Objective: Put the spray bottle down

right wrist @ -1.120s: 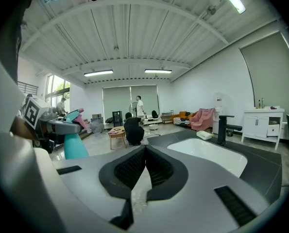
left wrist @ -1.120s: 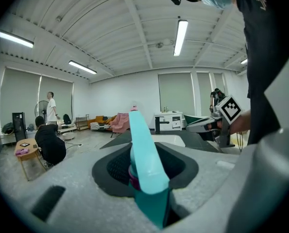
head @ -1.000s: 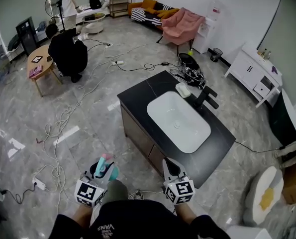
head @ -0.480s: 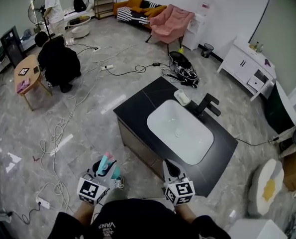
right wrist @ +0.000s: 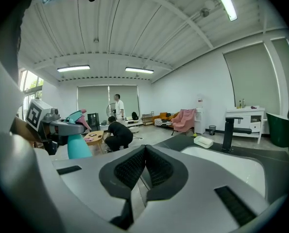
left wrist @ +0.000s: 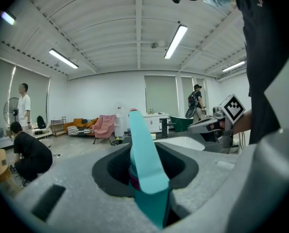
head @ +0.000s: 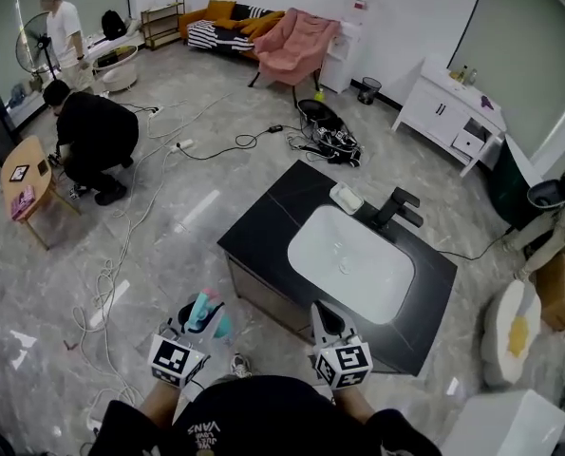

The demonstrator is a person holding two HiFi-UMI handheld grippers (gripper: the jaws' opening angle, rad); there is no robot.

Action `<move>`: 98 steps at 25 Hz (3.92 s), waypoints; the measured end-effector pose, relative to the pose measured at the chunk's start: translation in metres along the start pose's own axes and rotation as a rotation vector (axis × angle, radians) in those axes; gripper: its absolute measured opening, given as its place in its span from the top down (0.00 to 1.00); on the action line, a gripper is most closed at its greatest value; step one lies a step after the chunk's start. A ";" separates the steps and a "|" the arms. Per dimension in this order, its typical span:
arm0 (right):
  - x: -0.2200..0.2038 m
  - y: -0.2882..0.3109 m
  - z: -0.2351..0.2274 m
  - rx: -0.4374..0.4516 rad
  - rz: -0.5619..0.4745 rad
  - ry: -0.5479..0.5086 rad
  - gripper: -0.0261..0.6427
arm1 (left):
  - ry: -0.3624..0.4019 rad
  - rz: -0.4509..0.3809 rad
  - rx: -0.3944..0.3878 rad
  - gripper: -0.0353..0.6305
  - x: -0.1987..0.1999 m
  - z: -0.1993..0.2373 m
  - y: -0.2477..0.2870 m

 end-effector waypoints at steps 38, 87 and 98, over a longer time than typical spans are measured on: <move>0.008 0.158 -0.123 -0.091 0.100 0.094 0.96 | 0.177 0.007 -0.237 0.74 0.056 0.147 0.312; -0.023 0.239 -0.198 -0.119 0.218 0.193 0.96 | 0.182 -0.004 -0.280 0.73 0.033 0.214 0.544; -0.019 0.237 -0.193 -0.133 0.206 0.186 0.96 | 0.119 -0.034 -0.278 0.52 0.038 0.216 0.539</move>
Point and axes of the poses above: the fingertips, and each gripper's own axes: y forward along the fingers, z to its left, x out of its top, the point moved 4 cm from there along -y, backward along the fingers, and after that the axes turned 11 degrees about -x, right-handed, at the moved point
